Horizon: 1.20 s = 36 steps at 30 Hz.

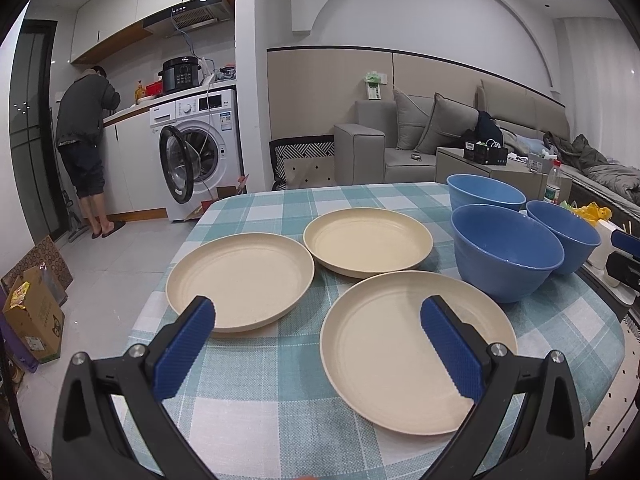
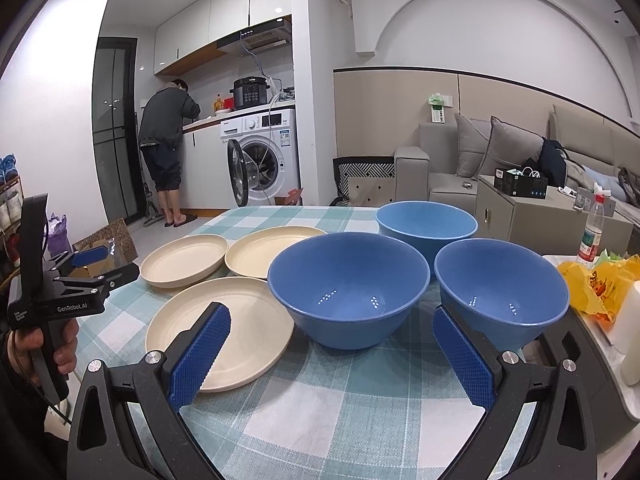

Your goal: Organize plates and bowls

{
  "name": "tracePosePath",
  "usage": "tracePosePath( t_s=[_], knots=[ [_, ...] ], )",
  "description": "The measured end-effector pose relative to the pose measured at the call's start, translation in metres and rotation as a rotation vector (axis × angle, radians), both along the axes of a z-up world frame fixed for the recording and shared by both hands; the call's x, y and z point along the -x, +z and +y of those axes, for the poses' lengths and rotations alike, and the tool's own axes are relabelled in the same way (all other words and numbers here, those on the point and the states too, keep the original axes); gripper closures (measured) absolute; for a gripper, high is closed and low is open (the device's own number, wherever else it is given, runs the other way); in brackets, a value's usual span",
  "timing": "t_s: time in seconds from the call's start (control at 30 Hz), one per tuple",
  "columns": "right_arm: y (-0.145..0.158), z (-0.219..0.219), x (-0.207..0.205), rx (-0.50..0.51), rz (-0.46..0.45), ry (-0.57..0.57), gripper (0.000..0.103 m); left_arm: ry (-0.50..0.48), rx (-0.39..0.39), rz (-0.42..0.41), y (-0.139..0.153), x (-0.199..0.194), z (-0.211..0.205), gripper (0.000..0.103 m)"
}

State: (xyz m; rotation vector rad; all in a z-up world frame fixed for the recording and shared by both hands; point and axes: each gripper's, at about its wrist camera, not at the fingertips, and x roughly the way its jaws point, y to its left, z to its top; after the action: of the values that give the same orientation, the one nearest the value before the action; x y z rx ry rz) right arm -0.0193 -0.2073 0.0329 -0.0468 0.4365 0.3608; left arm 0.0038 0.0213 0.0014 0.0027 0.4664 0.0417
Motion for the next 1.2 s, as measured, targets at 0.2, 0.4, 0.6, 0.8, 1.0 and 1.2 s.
tracePosePath(
  t_s=[0.2, 0.4, 0.6, 0.8, 1.0, 1.2],
  knots=[
    [0.001, 0.0, 0.002, 0.0, -0.002, 0.0, 0.0, -0.01, 0.002, 0.001, 0.0, -0.002, -0.002, 0.0],
    [0.005, 0.001, 0.001, 0.0, 0.001, 0.004, 0.0, -0.006, -0.001, -0.01, 0.005, 0.0, -0.002, 0.0],
    [0.009, 0.002, -0.003, -0.004, 0.002, 0.008, 0.0, -0.003, 0.001, -0.007, 0.006, -0.002, -0.002, 0.0],
    [0.012, 0.004, -0.01, -0.015, 0.024, 0.013, 0.0, 0.002, 0.023, 0.0, 0.009, -0.007, 0.0, 0.0],
    [0.02, 0.003, -0.019, -0.029, 0.038, 0.007, 0.0, -0.008, -0.001, -0.017, 0.015, -0.011, -0.002, 0.0],
    [0.026, 0.003, -0.025, -0.015, 0.036, 0.011, 0.0, 0.01, -0.005, -0.025, 0.022, -0.019, 0.002, 0.0]
  ],
)
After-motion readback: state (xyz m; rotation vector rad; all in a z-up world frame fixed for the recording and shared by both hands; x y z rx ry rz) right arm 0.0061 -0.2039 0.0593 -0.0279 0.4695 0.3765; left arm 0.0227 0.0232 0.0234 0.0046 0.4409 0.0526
